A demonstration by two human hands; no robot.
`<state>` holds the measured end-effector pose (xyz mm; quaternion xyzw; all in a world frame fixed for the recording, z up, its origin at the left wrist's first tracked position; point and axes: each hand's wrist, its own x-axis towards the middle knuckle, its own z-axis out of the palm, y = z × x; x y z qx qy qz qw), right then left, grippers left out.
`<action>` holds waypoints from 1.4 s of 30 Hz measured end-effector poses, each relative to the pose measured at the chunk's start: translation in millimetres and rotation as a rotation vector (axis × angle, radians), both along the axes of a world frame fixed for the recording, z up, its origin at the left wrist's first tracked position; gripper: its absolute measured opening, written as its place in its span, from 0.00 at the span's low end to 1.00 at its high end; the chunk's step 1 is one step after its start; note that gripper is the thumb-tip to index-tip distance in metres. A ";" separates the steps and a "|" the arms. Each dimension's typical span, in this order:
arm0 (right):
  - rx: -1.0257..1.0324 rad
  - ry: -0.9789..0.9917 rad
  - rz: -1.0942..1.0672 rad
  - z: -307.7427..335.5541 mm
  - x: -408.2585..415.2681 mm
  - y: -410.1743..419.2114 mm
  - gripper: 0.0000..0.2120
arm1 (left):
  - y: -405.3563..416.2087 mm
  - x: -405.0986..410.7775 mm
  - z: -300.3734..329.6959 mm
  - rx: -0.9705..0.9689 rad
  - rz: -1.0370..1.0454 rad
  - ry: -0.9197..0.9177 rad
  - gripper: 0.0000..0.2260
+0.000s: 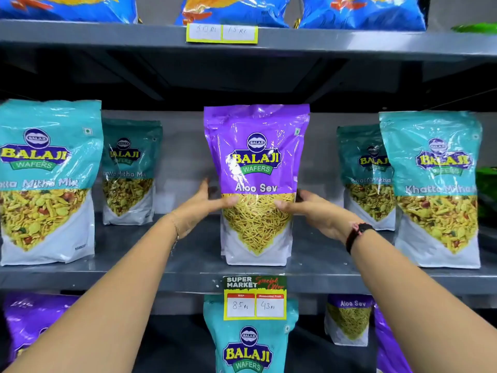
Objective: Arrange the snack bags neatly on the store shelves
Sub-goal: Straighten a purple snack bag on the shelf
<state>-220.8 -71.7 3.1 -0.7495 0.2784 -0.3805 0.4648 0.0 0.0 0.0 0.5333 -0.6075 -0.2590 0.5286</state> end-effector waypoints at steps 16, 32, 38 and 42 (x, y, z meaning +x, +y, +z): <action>-0.184 -0.096 0.071 -14.4 23.6 49.3 0.13 | 41.0 14.3 -22.5 -0.210 -0.079 0.107 0.26; -0.280 0.016 0.111 -148.2 116.2 159.3 0.24 | 191.3 91.8 -148.1 -0.131 0.110 0.250 0.26; -0.141 0.219 0.077 -242.7 139.5 154.3 0.27 | 190.2 112.8 -241.0 0.124 0.151 0.325 0.35; -0.053 0.294 0.048 -294.6 152.7 138.9 0.29 | 169.0 119.5 -293.2 0.258 0.144 0.338 0.30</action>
